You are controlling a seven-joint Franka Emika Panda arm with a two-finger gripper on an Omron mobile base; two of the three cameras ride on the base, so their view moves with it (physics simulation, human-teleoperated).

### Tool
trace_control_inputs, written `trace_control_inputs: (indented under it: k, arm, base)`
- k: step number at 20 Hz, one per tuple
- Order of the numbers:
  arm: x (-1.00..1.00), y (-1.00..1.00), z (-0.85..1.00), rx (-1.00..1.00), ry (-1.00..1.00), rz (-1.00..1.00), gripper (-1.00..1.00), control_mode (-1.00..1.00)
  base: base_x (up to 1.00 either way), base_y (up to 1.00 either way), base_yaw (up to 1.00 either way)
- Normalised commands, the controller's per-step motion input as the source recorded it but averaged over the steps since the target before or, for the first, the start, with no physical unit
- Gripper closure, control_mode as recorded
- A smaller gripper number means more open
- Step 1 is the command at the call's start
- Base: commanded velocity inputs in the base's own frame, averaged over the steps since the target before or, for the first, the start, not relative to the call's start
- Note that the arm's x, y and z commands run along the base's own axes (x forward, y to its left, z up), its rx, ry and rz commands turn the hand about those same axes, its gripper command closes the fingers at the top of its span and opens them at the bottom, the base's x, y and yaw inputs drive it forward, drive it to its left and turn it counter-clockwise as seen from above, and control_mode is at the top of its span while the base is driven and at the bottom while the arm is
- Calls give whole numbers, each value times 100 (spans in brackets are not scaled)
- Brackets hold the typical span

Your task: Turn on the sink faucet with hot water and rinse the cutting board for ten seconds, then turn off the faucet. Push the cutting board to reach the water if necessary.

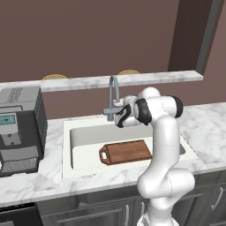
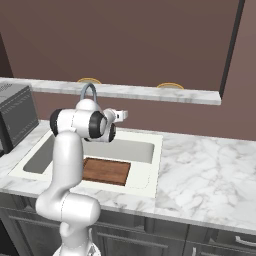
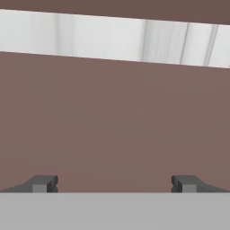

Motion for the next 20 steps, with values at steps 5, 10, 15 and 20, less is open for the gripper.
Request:
trace_control_inputs:
  k: [5,10,15,20]
  arm:
    - [0,-16,-9,0,0,0,-100,-100]
    - [0,-2,-17,0,0,0,-100,-100]
    - [0,0,-21,0,0,0,-100,-100]
    - [0,0,-13,0,0,0,-100,-100]
  base:
    - [0,0,0]
    - [0,0,0]
    - [0,0,0]
    - [0,0,0]
